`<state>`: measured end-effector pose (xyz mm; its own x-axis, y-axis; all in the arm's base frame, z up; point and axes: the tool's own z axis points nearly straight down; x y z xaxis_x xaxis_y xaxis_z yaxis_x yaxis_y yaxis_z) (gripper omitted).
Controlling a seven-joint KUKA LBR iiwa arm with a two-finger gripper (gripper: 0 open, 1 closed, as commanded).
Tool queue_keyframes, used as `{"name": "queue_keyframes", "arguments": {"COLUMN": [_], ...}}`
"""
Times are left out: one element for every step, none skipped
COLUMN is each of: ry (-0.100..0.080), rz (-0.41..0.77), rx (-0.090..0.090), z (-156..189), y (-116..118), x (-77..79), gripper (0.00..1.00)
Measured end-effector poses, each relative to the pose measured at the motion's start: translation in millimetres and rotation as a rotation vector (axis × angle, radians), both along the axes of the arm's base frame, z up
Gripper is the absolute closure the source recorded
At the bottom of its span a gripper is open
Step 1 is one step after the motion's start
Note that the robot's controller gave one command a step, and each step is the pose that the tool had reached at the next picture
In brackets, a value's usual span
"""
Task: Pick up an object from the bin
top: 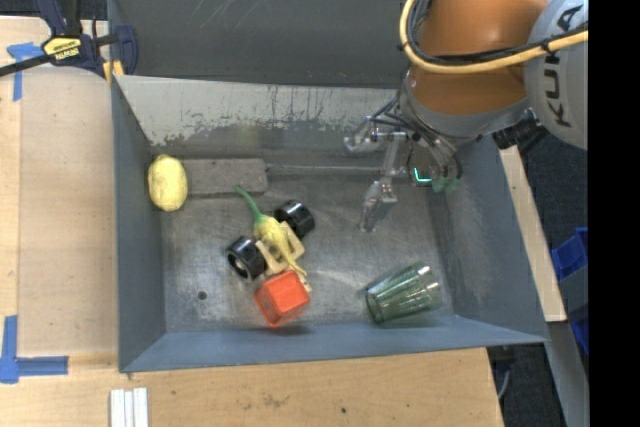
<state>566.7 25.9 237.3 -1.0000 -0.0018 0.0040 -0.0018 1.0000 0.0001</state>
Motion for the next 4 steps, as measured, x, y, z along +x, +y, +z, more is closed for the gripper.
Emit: {"name": "queue_keyframes", "arguments": {"ry": [-0.008,-0.012,-0.002,-0.008], "rz": [-0.001,0.006,0.162,-0.037], "rx": [0.0,0.001,0.0,0.001], "z": [3.8,-66.5,-81.8,-87.2], "y": [-0.1,52.9,81.7,93.2], "x": [1.5,-3.5,23.3,15.7], "gripper": [0.0,0.0,0.0,0.0]}}
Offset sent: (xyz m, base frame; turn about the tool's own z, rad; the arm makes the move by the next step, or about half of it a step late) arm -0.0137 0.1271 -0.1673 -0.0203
